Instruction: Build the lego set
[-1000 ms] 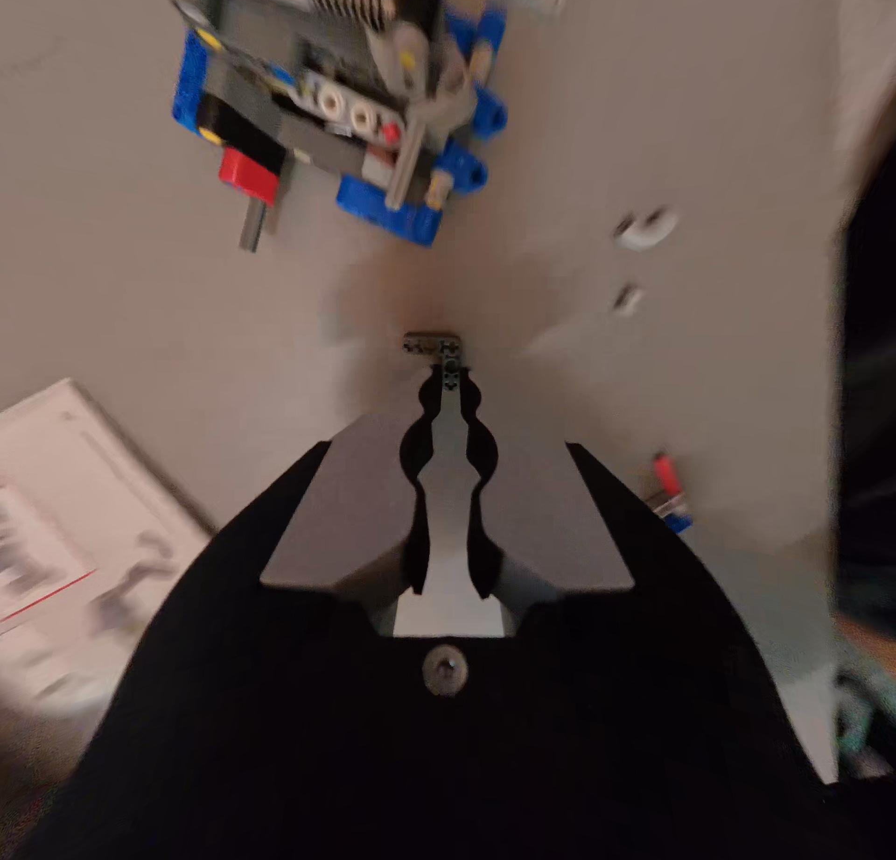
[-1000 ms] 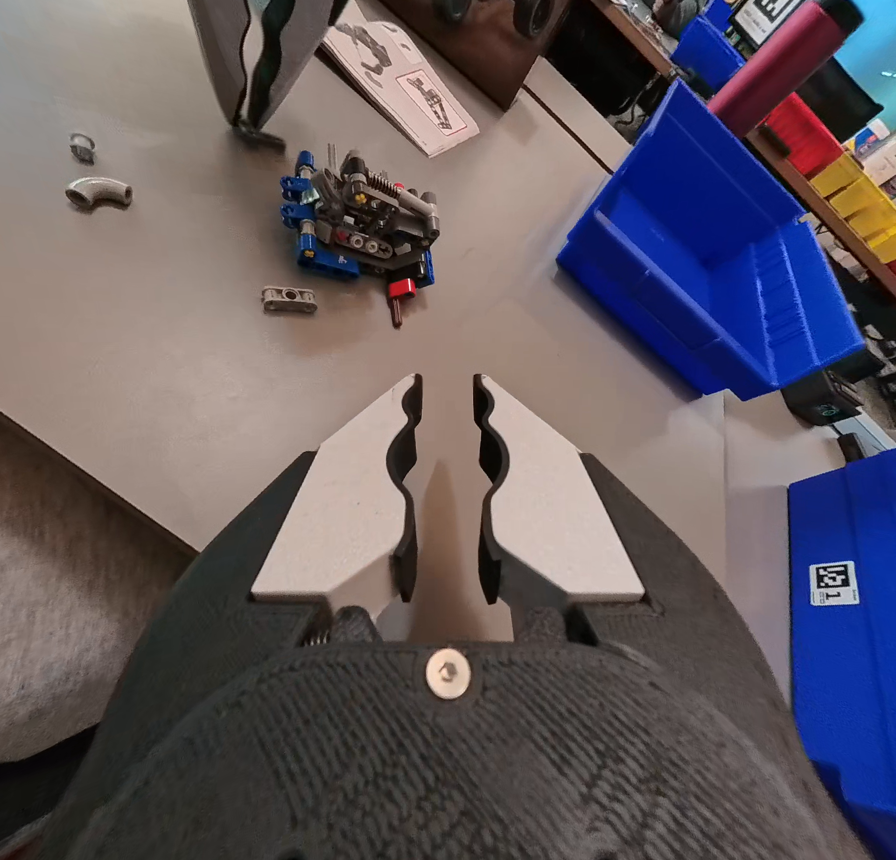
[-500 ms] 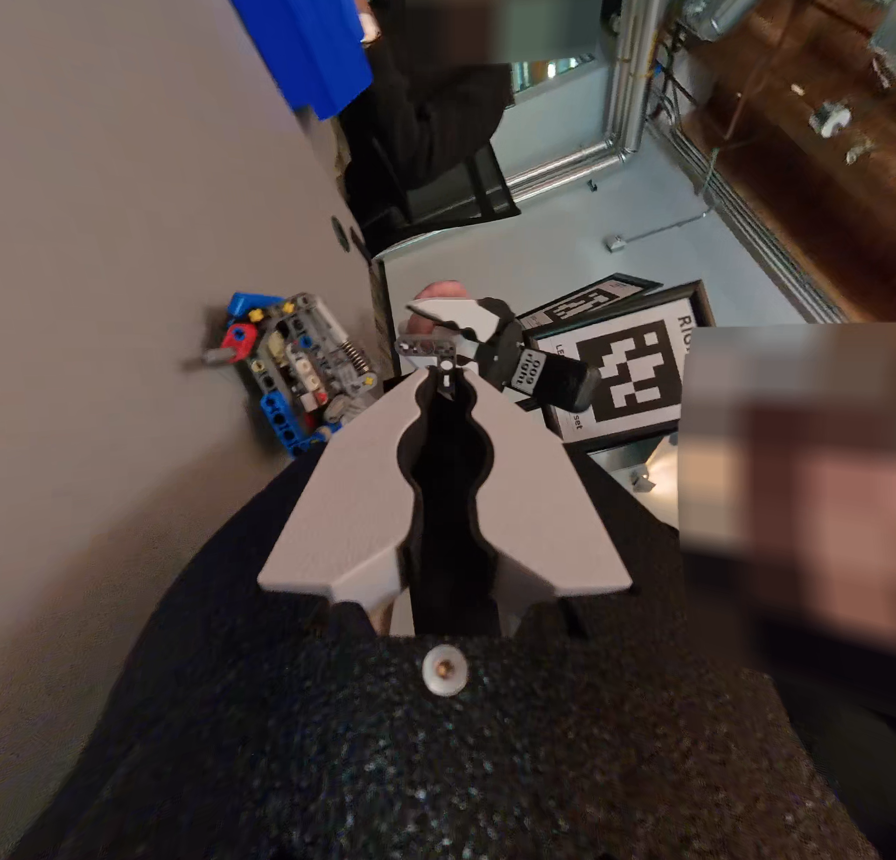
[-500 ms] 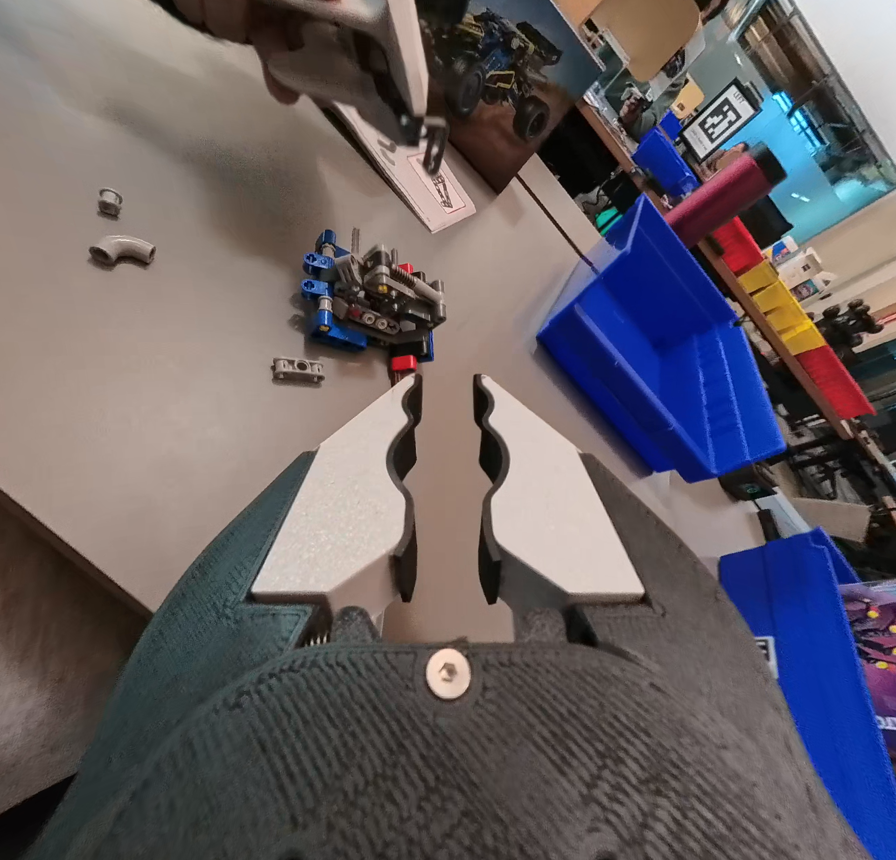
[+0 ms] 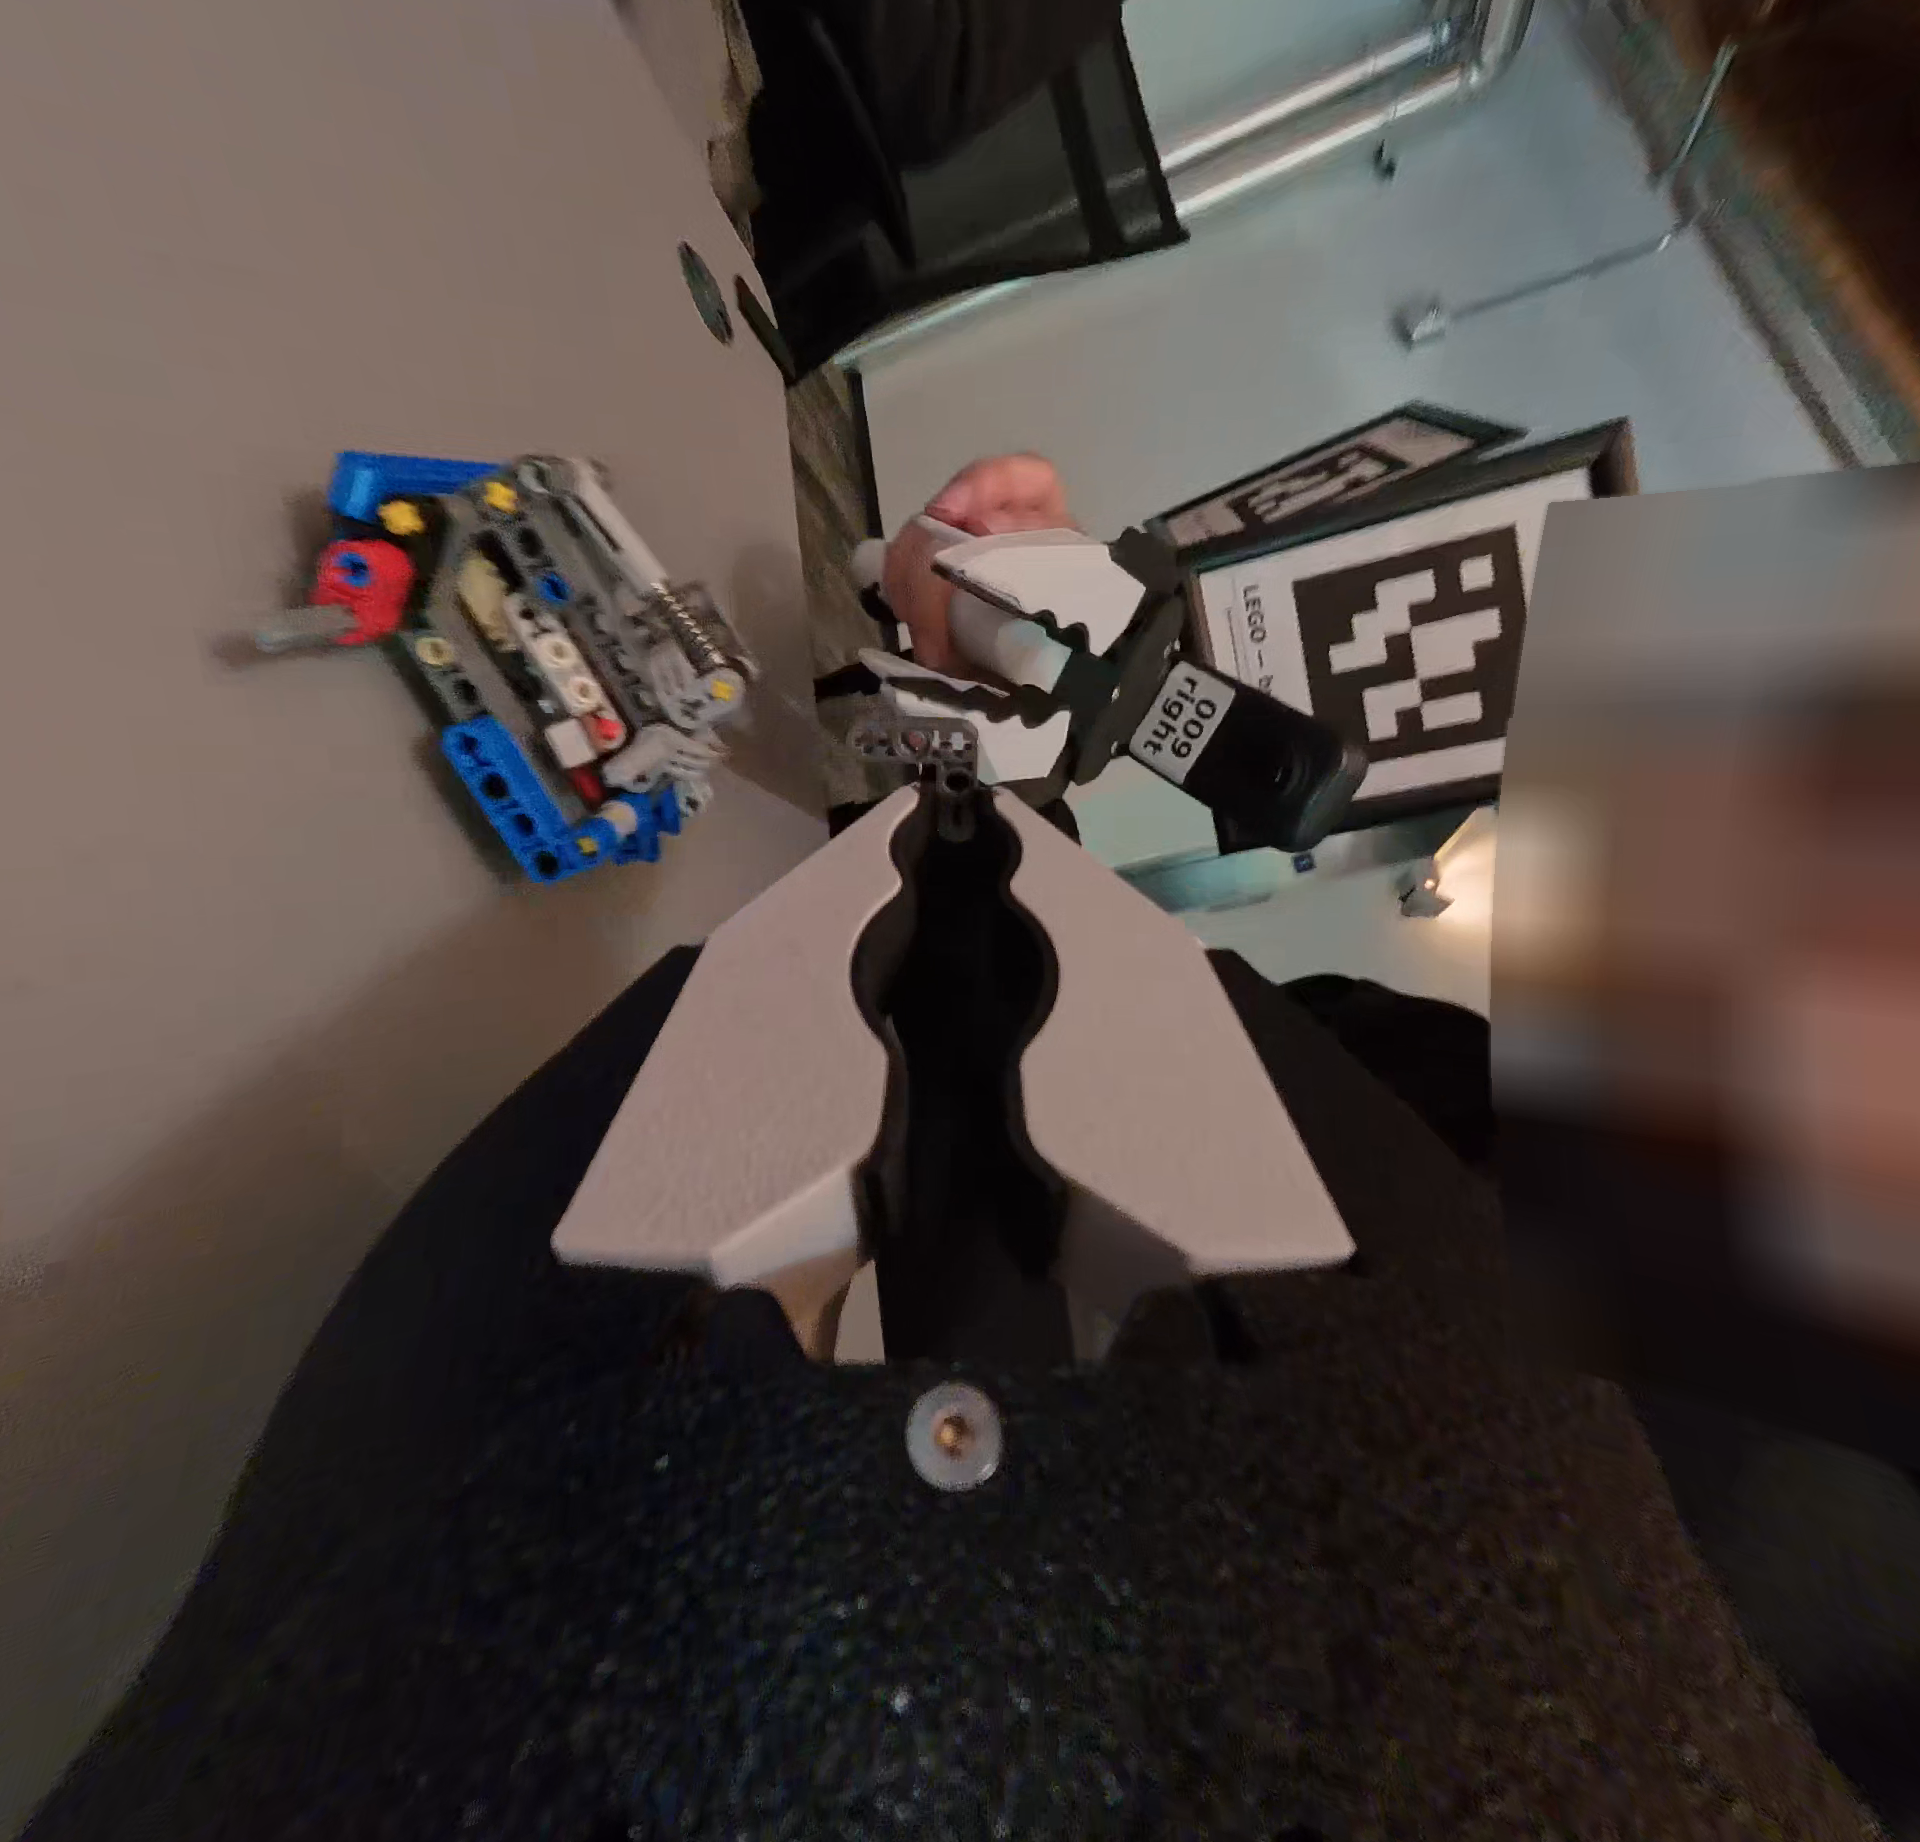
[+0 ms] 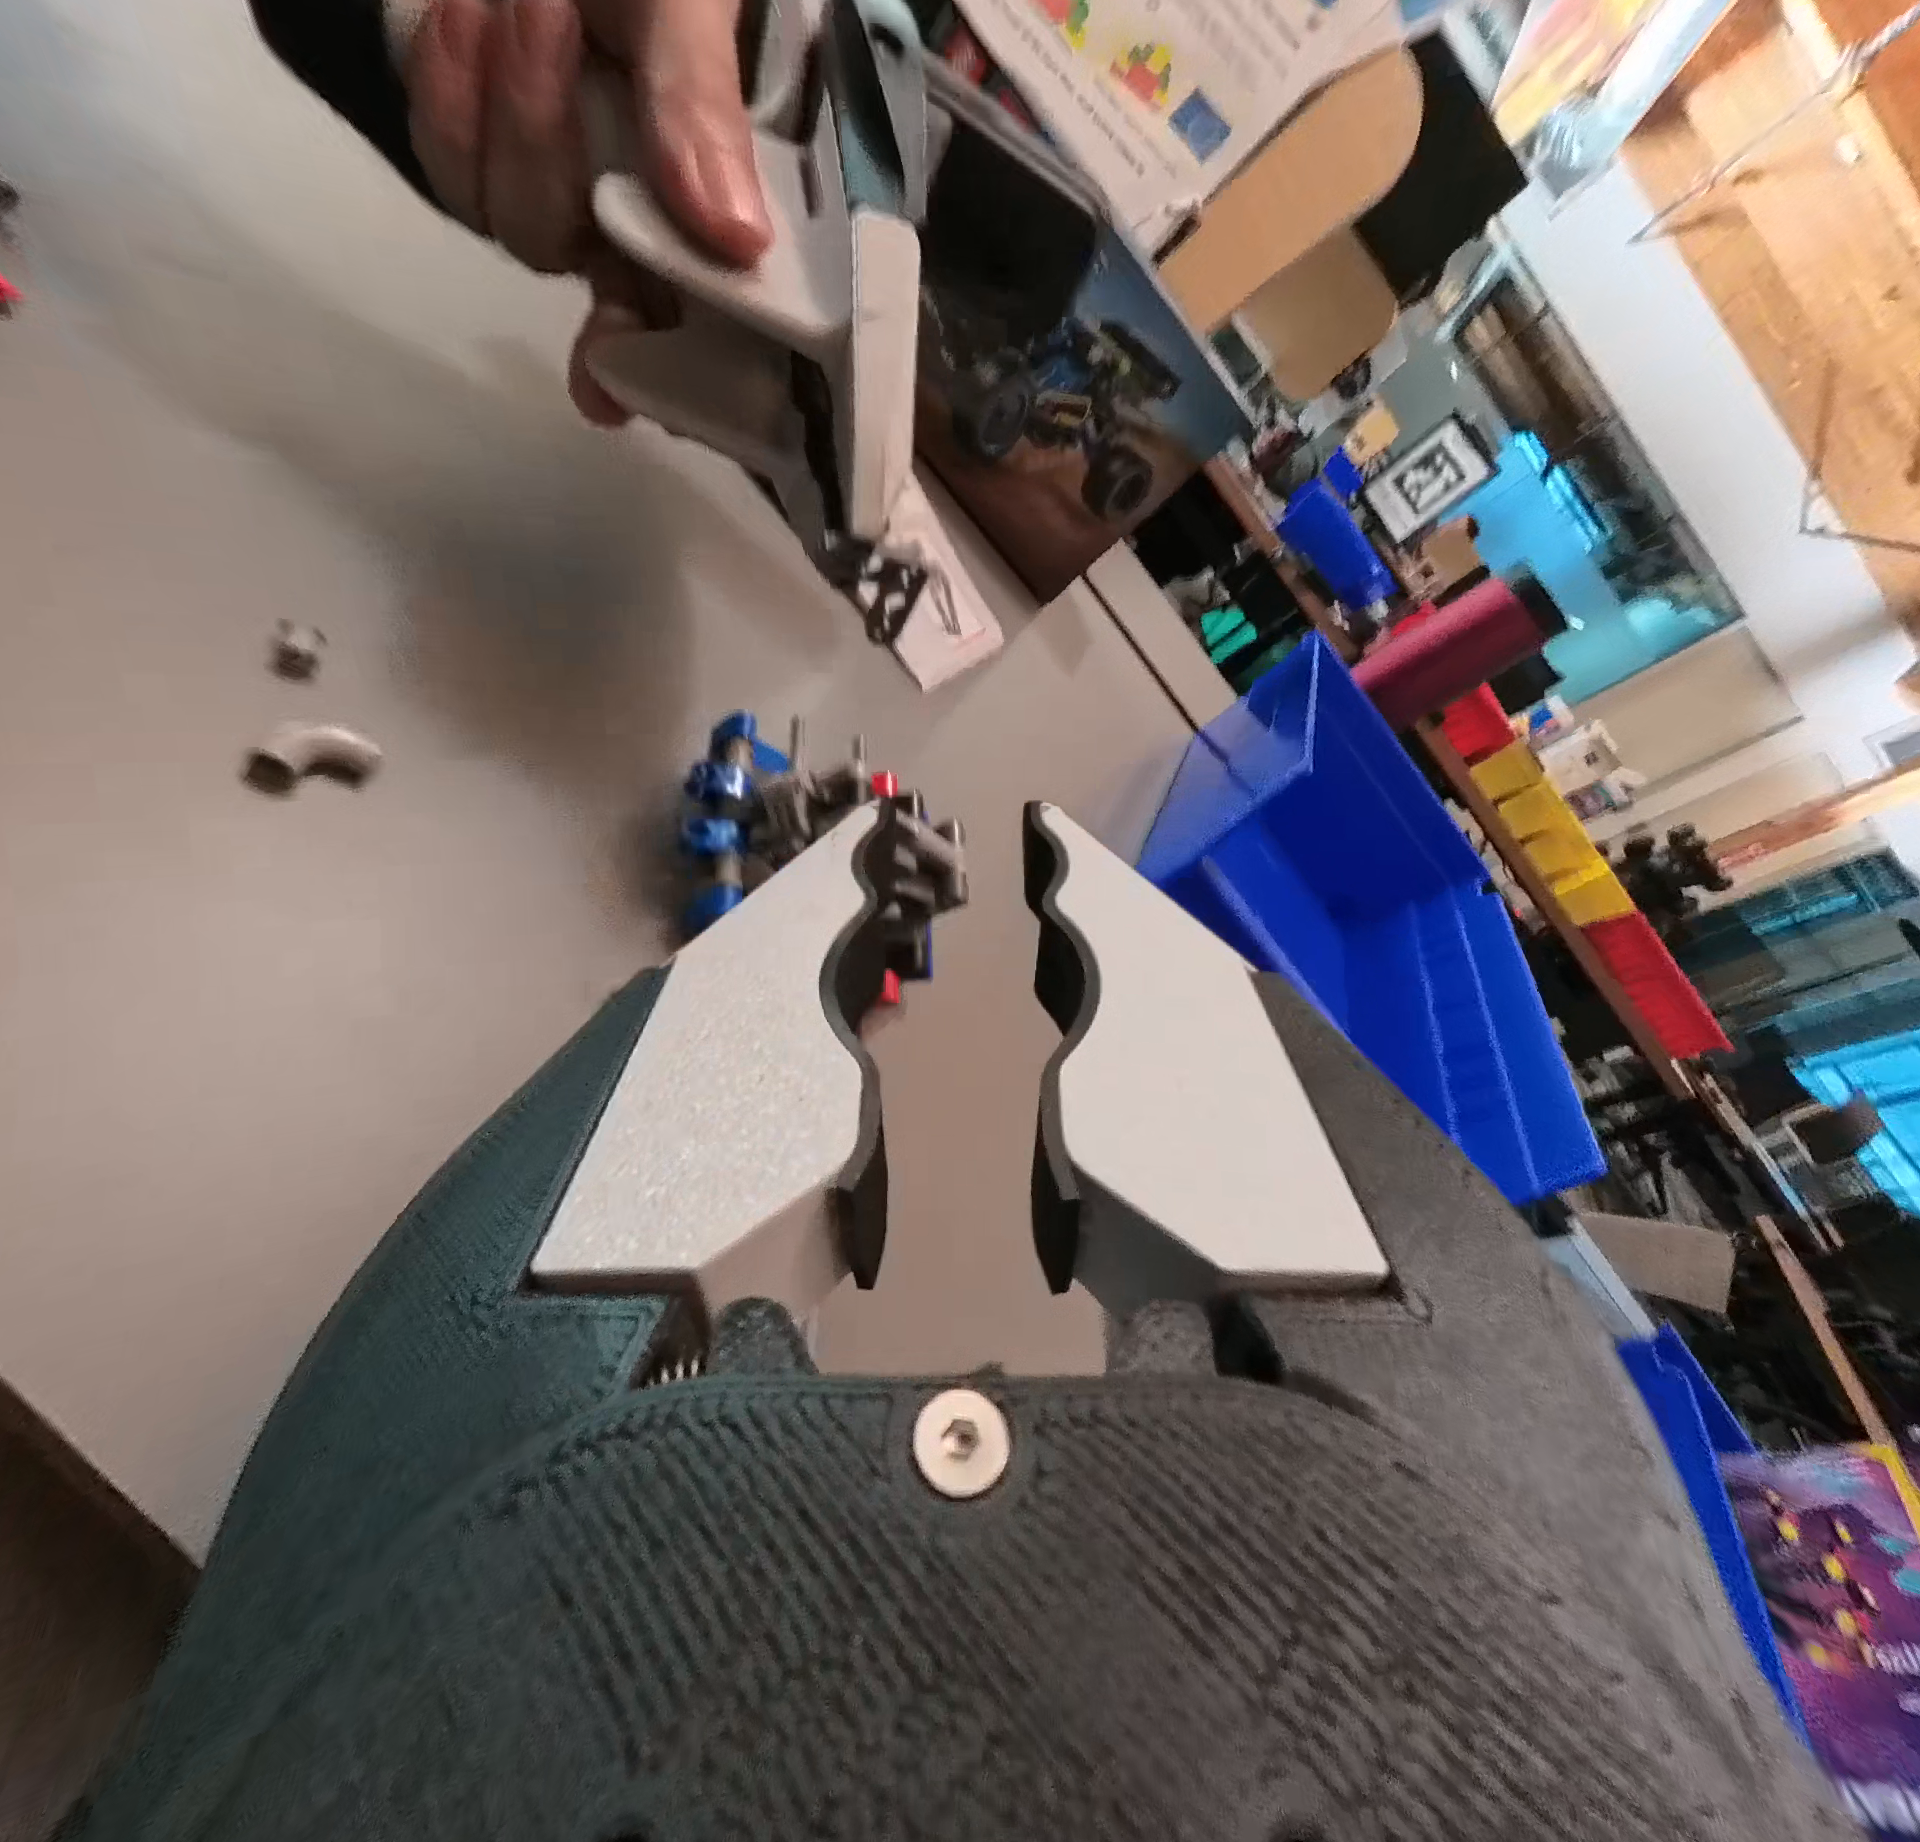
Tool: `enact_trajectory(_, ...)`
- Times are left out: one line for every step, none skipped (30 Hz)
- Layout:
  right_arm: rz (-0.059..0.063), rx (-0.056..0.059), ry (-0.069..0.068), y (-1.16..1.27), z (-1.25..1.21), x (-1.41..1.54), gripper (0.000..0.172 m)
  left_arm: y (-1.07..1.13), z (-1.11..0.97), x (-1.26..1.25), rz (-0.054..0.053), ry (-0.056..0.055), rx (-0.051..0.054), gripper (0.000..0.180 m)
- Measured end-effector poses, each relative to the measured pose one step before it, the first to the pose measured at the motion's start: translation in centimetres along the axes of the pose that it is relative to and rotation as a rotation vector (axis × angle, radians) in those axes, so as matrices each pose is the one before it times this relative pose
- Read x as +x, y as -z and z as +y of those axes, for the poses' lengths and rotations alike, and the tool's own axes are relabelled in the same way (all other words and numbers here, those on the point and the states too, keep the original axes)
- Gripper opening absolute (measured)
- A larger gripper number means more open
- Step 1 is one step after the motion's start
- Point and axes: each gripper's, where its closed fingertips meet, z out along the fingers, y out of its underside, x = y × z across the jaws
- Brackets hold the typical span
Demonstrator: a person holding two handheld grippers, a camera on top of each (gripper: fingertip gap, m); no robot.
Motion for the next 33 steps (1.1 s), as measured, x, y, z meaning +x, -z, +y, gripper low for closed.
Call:
enact_trajectory(-0.0158, 0.0326, -0.0055, -0.103, -0.713, -0.336, 0.022, -0.308, 0.168, 0.445, -0.0028, -0.0132, -0.0064, 0.004)
enact_trajectory(-0.0122, 0.023, -0.0076, -0.138, -0.55, -0.244, 0.023, -0.306, 0.029, 0.486, 0.0038, -0.002, 0.0008, 0.004)
enact_trajectory(0.0017, 0.0147, -0.0014, -0.128, -0.432, -0.041, 0.024, -0.35, 0.051, 0.591, 0.0153, 0.0024, -0.0021, 0.004)
enact_trajectory(0.0074, 0.0104, 0.0042, -0.111, -0.372, 0.048, 0.024, -0.376, 0.204, 0.59, 0.0186, 0.0029, -0.0101, 0.004)
enact_trajectory(-0.0007, 0.0066, 0.0028, -0.089, -0.301, -0.052, 0.025, -0.402, 0.407, 0.465, 0.013, -0.0058, -0.0214, 0.004)
enact_trajectory(-0.009, 0.0012, 0.0005, -0.065, -0.168, -0.15, 0.025, -0.387, 0.438, 0.309, 0.0045, -0.0106, -0.0238, 0.004)
enact_trajectory(-0.0058, -0.0037, 0.0028, -0.056, -0.047, -0.101, 0.025, -0.318, 0.354, 0.214, -0.0005, -0.01, -0.0193, 0.004)
enact_trajectory(-0.001, -0.0027, 0.0047, 0.002, -0.016, -0.019, 0.024, -0.242, 0.208, 0.128, -0.0039, -0.0084, -0.0116, 0.004)
enact_trajectory(-0.0103, 0.0054, 0.0012, 0.046, -0.108, -0.15, 0.019, -0.178, 0.008, 0.208, 0.002, -0.0048, 0.0008, 0.004)
enact_trajectory(-0.0291, 0.0167, -0.0107, 0.059, -0.276, -0.392, 0.016, -0.143, -0.074, 0.321, 0.012, -0.0012, 0.0058, 0.004)
enact_trajectory(-0.0253, 0.0212, -0.0214, 0.031, -0.35, -0.317, 0.015, -0.146, -0.031, 0.248, 0.0104, -0.0021, 0.0007, 0.004)
enact_trajectory(0.0051, 0.0147, -0.0198, 0.008, -0.239, 0.145, 0.015, -0.134, -0.016, 0.143, 0.0055, -0.0035, 0.0011, 0.004)
enact_trajectory(0.0134, 0.0127, -0.0056, 0.043, -0.196, 0.231, 0.014, -0.133, -0.044, 0.1, 0.0061, 0.0011, 0.0037, 0.004)
enact_trajectory(0.0144, 0.0041, -0.0014, 0.061, -0.073, 0.247, 0.01, -0.141, 0.037, 0.09, 0.007, 0.004, -0.0005, 0.004)
enact_trajectory(0.0071, 0.0002, 0.0, 0.09, 0.002, 0.146, 0.005, -0.11, 0.065, 0.009, 0.0017, 0.0002, -0.0024, 0.004)
enact_trajectory(-0.0055, -0.0017, -0.0027, 0.079, 0.028, -0.011, 0.005, -0.079, 0.004, 0.001, 0.0, -0.0005, 0.0022, 0.004)
enact_trajectory(-0.0051, -0.0002, -0.0071, 0.074, 0.001, 0.005, 0.004, -0.052, -0.034, 0.063, 0.0018, -0.0002, 0.0036, 0.004)
enact_trajectory(0.0055, 0.0046, -0.0044, 0.085, -0.094, 0.156, 0.004, -0.026, -0.097, 0.16, 0.0063, -0.0048, 0.0064, 0.004)
enact_trajectory(0.0121, 0.0068, -0.0061, 0.072, -0.133, 0.244, 0.004, -0.009, -0.177, 0.188, 0.0084, -0.0067, 0.0086, 0.004)
enact_trajectory(-0.0004, 0.0025, -0.0192, 0.026, -0.061, 0.113, 0.004, -0.01, -0.128, 0.104, 0.0044, -0.0073, 0.0047, 0.004)
enact_trajectory(-0.0046, -0.0001, -0.0224, 0.033, 0.003, 0.078, 0.004, -0.032, -0.137, 0.045, 0.0023, -0.0103, 0.0058, 0.004)
enact_trajectory(0.0061, -0.0018, -0.0064, 0.046, 0.05, 0.17, 0.004, -0.057, -0.17, -0.006, 0.0004, -0.0093, 0.0101, 0.004)
enact_trajectory(0.0161, -0.0045, 0.0095, 0.042, 0.132, 0.232, 0.004, -0.067, -0.17, -0.096, -0.0043, -0.0119, 0.0109, 0.004)
enact_trajectory(0.0175, -0.0089, 0.0179, 0.033, 0.173, 0.211, 0.004, -0.082, -0.077, -0.175, -0.0084, -0.0217, 0.0047, 0.004)
enact_trajectory(0.0115, -0.0125, 0.0212, 0.011, 0.177, 0.102, 0.004, -0.042, 0.003, -0.178, -0.0078, -0.0276, -0.0015, 0.004)
enact_trajectory(0.0144, -0.0157, 0.0245, 0.027, 0.118, 0.159, 0.004, 0.003, -0.055, -0.089, -0.0022, -0.0212, 0.0008, 0.004)
enact_trajectory(0.0235, -0.0136, 0.0302, 0.046, 0.025, 0.291, 0.003, 0.046, -0.167, 0.016, 0.004, -0.0147, 0.0067, 0.004)
enact_trajectory(0.02, -0.0116, 0.0283, 0.047, -0.008, 0.261, 0.004, 0.069, -0.134, 0.025, 0.0017, -0.0169, 0.0027, 0.004)
enact_trajectory(0.0024, -0.0108, 0.0155, 0.0, 0.036, 0.055, 0.004, 0.046, -0.022, -0.042, -0.0077, -0.0251, -0.0059, 0.004)
enact_trajectory(-0.0174, -0.0121, -0.0039, -0.04, 0.128, -0.2, 0.004, -0.007, 0.146, -0.168, -0.0198, -0.0246, -0.0163, 0.004)
enact_trajectory(-0.0199, -0.0083, -0.0143, -0.037, 0.173, -0.224, 0.003, -0.031, 0.147, -0.187, -0.0232, -0.0212, -0.0167, 0.004)
enact_trajectory(-0.0069, -0.0011, -0.0145, -0.03, 0.136, -0.074, 0.003, -0.048, 0.013, -0.141, -0.02, -0.0157, -0.0076, 0.004)
enact_trajectory(0.0001, 0.0041, -0.0141, -0.041, 0.11, -0.001, 0.003, -0.048, -0.06, -0.1, -0.0165, -0.0116, -0.0036, 0.004)
